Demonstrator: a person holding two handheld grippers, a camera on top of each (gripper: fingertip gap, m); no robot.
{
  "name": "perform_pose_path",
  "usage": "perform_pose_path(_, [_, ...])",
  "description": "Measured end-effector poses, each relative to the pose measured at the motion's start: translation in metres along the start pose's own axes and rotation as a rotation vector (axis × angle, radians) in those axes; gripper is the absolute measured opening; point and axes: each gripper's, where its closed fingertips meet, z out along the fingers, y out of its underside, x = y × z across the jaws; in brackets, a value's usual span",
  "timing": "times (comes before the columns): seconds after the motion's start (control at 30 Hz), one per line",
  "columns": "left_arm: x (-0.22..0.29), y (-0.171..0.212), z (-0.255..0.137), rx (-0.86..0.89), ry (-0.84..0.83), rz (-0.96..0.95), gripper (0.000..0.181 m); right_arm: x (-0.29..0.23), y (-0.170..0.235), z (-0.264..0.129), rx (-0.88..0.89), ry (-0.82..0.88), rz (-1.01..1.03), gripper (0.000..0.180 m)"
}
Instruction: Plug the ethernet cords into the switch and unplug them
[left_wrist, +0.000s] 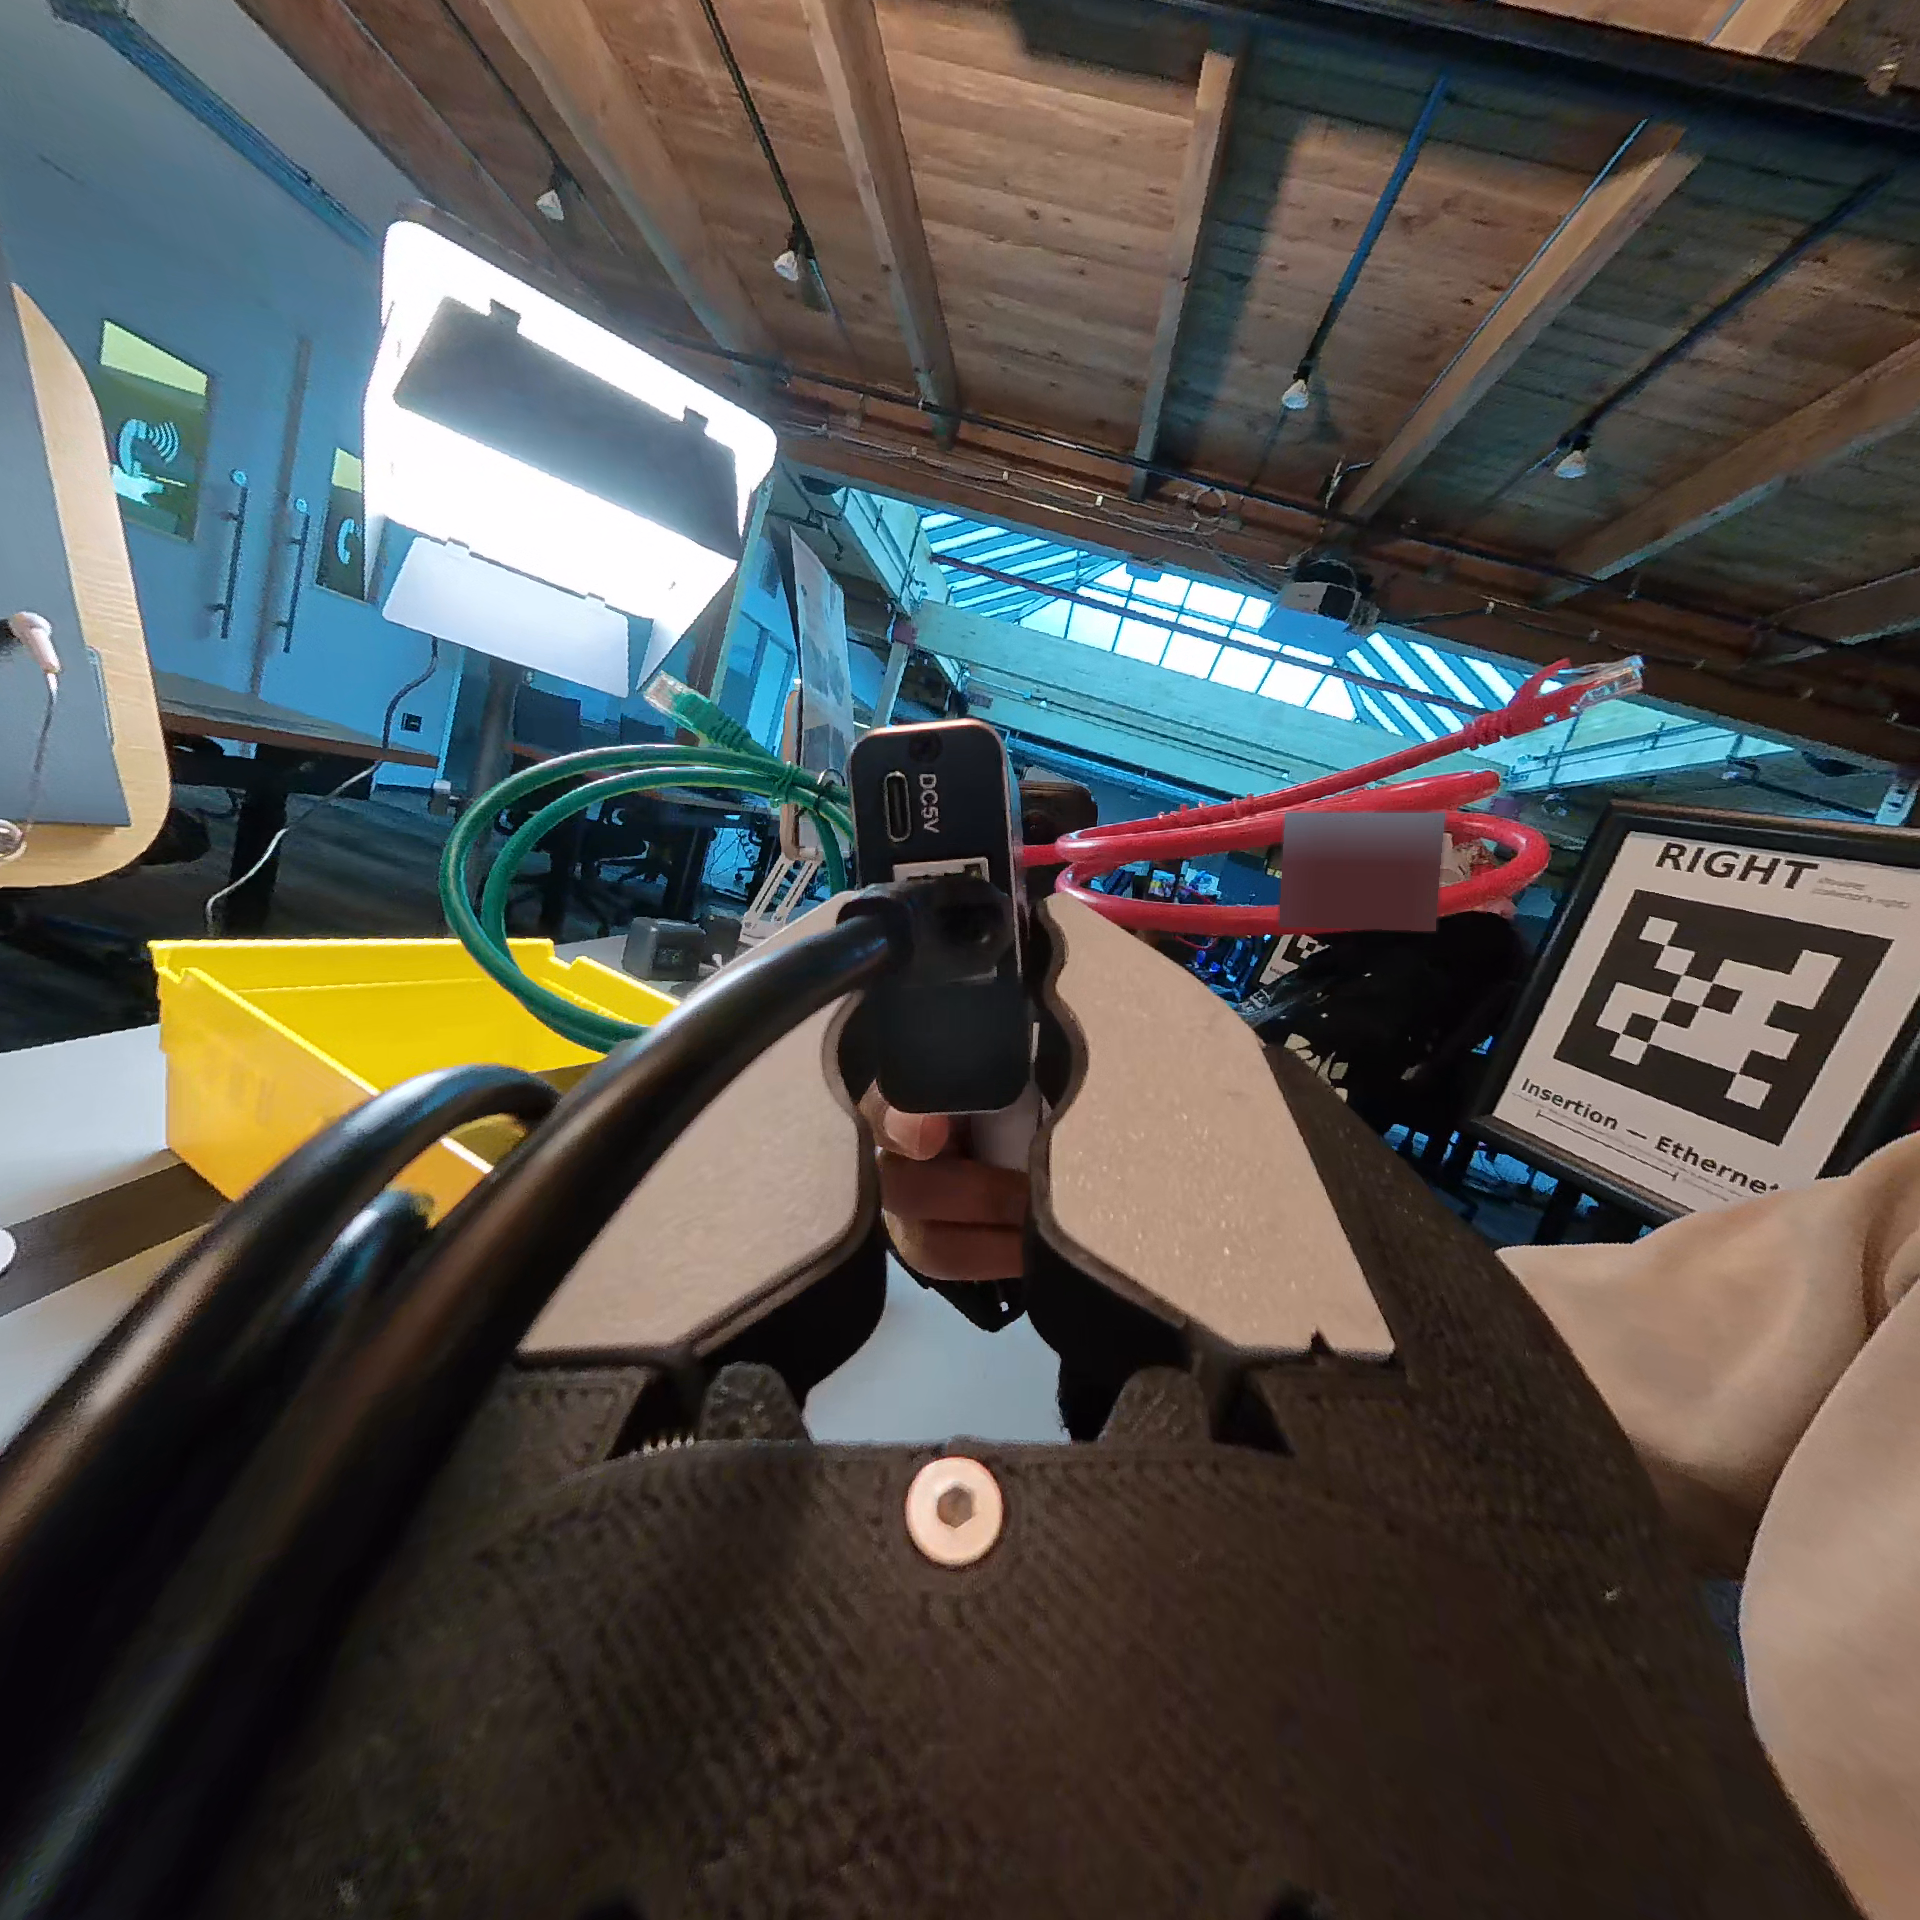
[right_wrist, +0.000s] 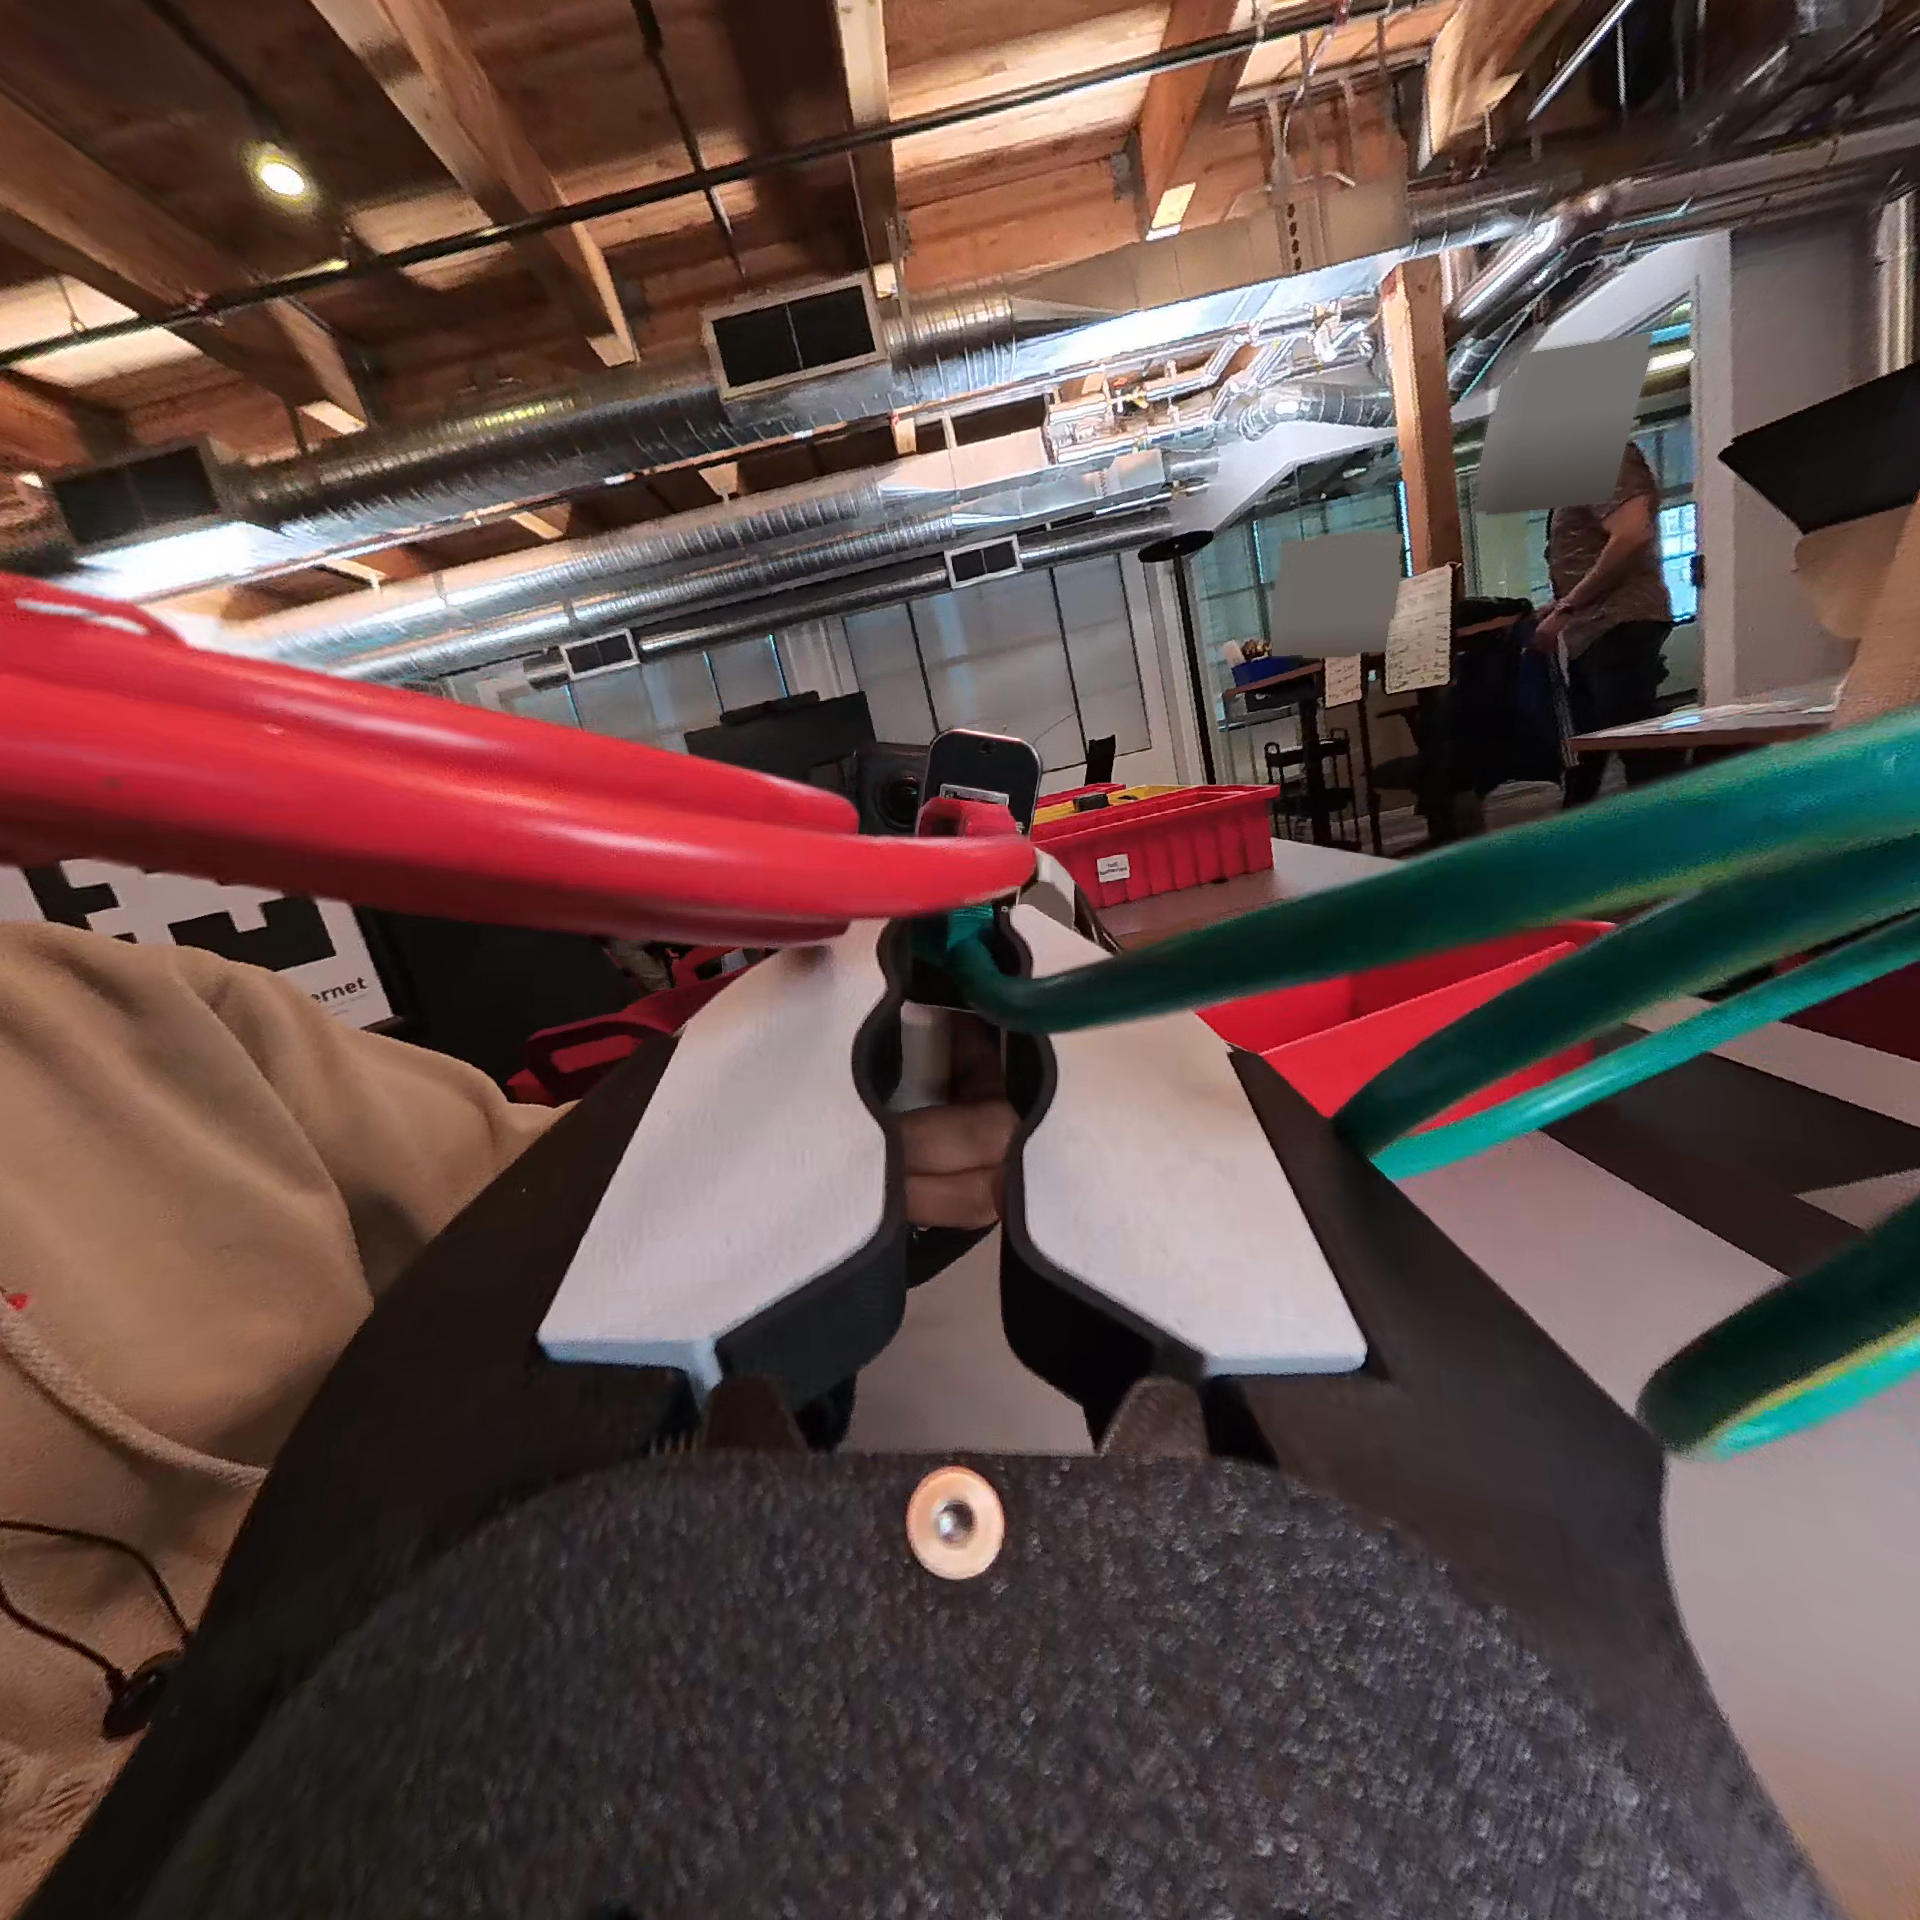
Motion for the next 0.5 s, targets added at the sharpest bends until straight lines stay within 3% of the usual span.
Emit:
perform_pose_path(0.03, [0.001, 0.000, 0.000, 0.003, 0.000, 0.006, 0.027, 0.000, 0.000, 0.000, -0.006, -0.001, -0.006, 0.014])
perform_pose_path(0.5, [0.000, 0.011, 0.000, -0.075, -0.015, 0.044, 0.028, 0.001, 0.009, -0.006, -0.120, 0.003, -0.027, 0.014])
